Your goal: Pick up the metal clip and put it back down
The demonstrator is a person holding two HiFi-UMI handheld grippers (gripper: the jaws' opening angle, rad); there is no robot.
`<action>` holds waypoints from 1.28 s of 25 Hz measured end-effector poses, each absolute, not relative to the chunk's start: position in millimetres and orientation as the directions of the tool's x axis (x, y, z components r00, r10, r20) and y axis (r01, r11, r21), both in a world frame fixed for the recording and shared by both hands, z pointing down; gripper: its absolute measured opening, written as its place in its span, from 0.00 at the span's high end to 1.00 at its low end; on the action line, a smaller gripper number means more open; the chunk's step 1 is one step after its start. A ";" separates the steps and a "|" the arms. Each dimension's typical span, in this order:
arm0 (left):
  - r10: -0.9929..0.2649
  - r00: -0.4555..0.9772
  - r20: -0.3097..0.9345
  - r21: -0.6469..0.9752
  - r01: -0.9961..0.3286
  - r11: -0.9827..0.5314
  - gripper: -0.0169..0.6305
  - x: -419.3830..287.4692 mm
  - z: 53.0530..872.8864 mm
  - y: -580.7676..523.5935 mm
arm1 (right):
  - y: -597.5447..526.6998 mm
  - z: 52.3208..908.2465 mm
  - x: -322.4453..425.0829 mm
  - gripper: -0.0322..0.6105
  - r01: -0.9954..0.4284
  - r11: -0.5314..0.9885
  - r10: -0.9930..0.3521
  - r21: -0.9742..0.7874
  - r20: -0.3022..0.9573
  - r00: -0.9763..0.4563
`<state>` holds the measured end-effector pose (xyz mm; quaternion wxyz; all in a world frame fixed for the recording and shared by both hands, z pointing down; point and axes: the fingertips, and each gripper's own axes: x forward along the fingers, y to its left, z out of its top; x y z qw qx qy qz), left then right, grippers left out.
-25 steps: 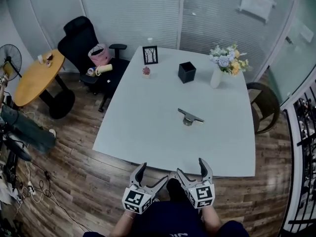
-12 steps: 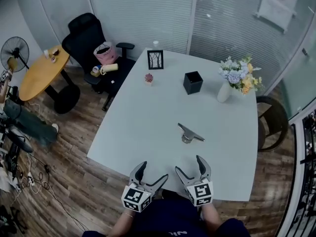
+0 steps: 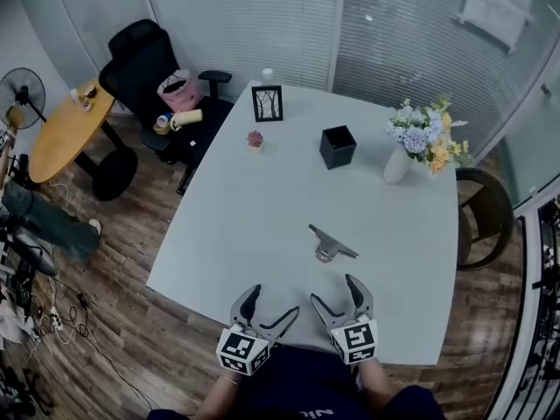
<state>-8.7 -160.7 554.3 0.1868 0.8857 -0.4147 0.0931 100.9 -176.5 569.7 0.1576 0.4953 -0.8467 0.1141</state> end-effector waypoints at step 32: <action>-0.709 0.595 0.379 0.254 -0.804 -0.538 0.30 -70.5 552.6 -188.1 | -303.6 694.7 122.2 0.64 -0.653 0.597 -0.699 0.467 0.702 -0.137</action>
